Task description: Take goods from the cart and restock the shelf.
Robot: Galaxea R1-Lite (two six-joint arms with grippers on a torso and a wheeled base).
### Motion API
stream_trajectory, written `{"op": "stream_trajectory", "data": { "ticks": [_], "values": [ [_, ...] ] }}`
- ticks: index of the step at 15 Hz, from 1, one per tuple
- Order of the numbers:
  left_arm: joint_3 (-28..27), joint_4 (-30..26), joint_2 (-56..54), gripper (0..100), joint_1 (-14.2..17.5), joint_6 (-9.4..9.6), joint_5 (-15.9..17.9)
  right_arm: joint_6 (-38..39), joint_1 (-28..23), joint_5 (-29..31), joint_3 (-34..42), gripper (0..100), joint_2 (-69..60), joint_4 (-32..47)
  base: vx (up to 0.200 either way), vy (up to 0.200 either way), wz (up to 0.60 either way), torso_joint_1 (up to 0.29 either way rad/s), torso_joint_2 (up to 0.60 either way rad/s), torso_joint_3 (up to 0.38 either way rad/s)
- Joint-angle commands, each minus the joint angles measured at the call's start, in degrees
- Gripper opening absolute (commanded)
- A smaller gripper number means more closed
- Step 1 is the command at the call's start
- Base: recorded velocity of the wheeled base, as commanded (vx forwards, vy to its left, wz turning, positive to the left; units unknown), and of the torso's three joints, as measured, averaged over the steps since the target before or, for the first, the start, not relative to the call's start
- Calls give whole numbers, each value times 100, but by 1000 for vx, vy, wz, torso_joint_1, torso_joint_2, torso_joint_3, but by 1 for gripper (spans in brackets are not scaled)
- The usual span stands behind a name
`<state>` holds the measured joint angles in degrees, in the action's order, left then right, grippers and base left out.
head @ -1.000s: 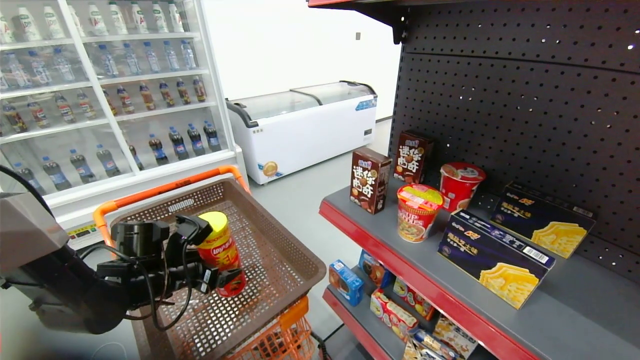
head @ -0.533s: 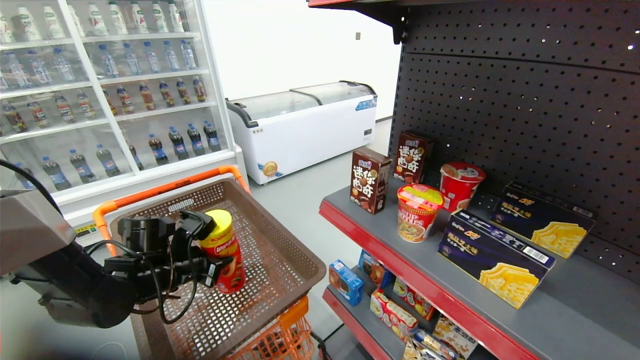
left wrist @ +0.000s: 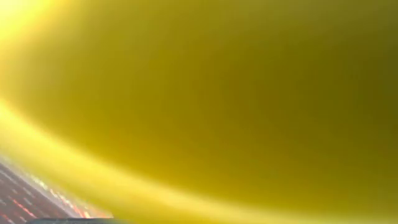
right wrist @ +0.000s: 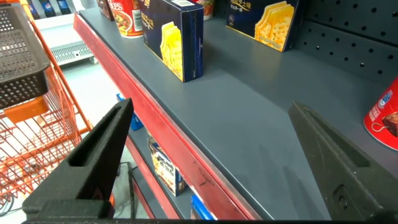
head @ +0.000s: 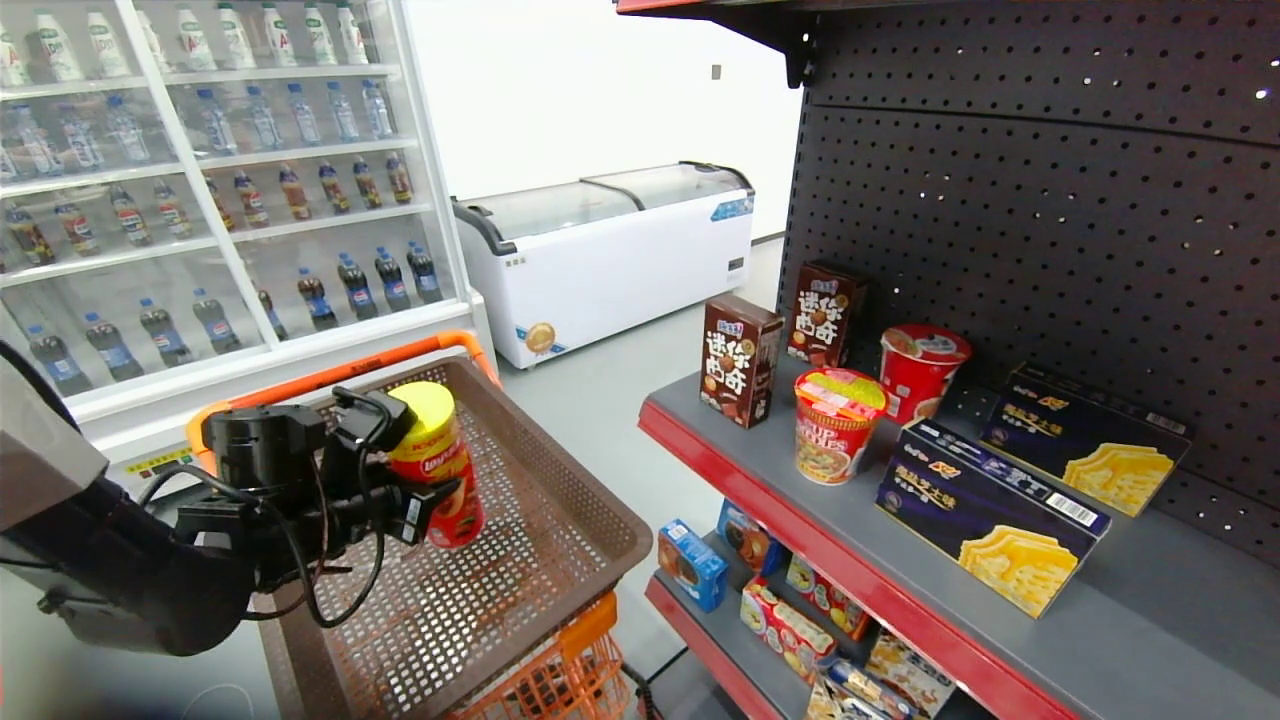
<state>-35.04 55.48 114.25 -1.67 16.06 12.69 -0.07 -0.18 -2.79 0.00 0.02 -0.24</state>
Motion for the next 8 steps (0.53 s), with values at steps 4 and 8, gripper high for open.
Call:
{"op": "stream_trajectory", "data": {
  "ticks": [4, 8],
  "values": [
    [58, -2, -738, 0, -44, -32, -39, -1, 1, -2, 0, 100, -2, -2, 0, 0, 0, 0, 0, 0],
    [225, -661, -1722, 0, -35, -366, -135, -1, 1, -2, 0, 100, -2, -2, 0, 0, 0, 0, 0, 0]
  ]
}}
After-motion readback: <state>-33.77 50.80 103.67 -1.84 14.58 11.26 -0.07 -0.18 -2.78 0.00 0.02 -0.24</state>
